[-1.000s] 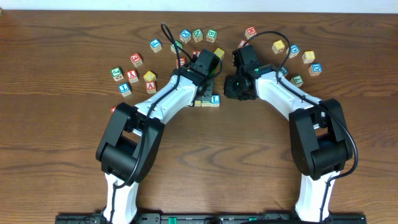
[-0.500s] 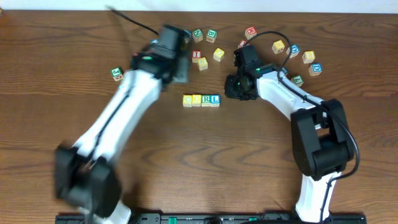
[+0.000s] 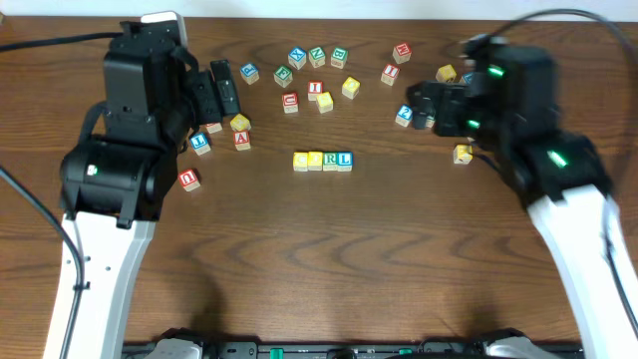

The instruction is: Spell out CORL

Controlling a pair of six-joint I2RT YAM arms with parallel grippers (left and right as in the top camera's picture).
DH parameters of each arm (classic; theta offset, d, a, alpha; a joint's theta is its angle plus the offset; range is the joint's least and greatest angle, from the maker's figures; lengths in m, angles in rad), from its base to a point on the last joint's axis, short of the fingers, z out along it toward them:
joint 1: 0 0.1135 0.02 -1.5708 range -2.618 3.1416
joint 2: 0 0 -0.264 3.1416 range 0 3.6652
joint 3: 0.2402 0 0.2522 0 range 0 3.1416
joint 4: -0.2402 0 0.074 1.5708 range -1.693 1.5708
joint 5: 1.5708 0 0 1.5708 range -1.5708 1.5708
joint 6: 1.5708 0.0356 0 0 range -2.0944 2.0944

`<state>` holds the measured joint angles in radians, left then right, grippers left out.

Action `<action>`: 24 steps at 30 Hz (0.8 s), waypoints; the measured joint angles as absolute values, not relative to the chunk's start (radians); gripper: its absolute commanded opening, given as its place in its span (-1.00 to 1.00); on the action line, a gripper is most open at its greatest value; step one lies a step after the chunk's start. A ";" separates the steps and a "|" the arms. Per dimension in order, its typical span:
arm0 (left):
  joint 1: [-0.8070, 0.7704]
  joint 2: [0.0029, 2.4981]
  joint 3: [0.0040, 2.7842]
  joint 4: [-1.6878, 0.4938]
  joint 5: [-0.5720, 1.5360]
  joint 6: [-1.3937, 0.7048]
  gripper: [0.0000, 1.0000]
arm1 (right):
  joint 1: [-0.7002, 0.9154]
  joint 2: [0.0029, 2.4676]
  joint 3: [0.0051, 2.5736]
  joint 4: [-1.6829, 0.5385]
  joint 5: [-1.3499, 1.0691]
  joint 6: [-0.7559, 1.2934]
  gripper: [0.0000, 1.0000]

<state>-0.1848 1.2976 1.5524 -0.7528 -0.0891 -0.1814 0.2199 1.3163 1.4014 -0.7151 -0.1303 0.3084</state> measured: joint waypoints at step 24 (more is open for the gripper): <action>-0.185 1.283 1.552 -0.754 -0.089 -0.181 0.95 | 0.211 0.887 1.402 -0.888 -0.115 0.284 0.99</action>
